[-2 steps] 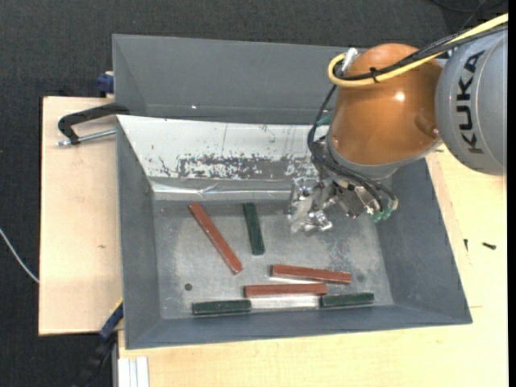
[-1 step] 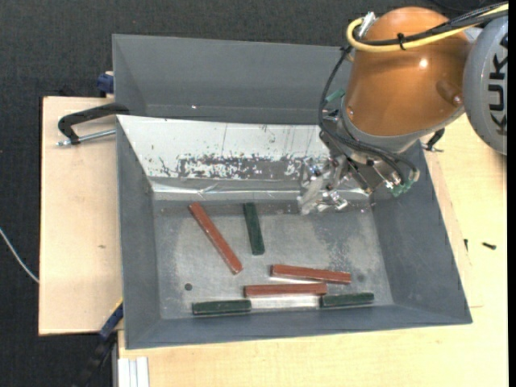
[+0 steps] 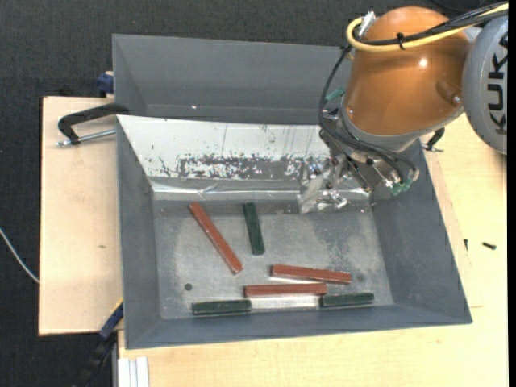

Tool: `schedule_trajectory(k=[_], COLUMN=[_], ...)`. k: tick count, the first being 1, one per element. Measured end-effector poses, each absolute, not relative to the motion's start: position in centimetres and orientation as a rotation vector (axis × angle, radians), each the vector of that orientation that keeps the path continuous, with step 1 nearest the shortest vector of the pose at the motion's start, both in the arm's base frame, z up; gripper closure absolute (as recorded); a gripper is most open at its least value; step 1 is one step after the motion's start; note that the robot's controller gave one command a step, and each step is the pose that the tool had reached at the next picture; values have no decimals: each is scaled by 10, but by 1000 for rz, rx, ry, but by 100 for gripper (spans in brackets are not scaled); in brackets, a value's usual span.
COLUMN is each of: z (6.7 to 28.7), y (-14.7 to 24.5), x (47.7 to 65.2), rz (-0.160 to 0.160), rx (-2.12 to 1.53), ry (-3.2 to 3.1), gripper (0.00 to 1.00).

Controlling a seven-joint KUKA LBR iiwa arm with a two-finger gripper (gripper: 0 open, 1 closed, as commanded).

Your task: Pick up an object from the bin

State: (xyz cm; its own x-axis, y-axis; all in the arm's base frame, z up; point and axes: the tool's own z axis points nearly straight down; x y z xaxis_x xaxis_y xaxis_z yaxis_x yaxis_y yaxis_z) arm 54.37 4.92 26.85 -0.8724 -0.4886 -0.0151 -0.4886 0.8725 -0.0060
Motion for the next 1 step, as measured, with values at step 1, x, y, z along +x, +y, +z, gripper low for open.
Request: schedule_trajectory(k=[1], z=[211], y=[79], x=[552], rz=[0], rx=[-848], ry=[3021], gripper=[100])
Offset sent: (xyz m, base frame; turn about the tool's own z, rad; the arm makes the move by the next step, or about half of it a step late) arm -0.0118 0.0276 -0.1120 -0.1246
